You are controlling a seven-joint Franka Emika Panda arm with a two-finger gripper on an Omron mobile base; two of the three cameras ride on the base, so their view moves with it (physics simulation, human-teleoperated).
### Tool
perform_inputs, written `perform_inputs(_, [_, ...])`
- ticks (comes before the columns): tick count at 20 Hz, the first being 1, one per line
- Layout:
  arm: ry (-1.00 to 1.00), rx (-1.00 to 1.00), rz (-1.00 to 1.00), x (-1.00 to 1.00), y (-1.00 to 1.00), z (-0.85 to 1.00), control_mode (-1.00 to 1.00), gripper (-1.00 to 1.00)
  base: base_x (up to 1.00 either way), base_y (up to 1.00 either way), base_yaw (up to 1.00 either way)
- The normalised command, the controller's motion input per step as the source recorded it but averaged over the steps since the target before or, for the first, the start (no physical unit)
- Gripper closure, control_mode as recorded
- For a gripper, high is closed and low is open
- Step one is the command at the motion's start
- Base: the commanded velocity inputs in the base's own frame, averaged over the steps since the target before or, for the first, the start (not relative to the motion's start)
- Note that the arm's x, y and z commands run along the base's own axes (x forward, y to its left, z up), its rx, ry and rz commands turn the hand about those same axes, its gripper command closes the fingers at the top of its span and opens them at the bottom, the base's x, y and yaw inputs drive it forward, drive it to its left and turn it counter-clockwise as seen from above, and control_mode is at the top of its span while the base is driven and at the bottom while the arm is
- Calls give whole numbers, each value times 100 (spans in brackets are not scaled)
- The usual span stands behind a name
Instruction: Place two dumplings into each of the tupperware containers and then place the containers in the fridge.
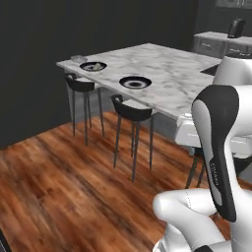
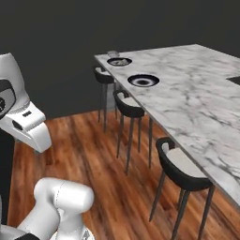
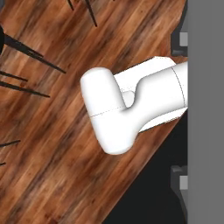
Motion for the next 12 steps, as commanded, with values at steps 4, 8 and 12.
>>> perform_inputs(4, [0, 0, 0, 0, 0, 0, 100, -100, 100, 70, -2])
perform_inputs(8, [0, 0, 0, 0, 0, 0, 100, -100, 100, 69, -4])
perform_inputs(12, [0, 0, 0, 0, 0, 0, 100, -100, 100, 82, -7])
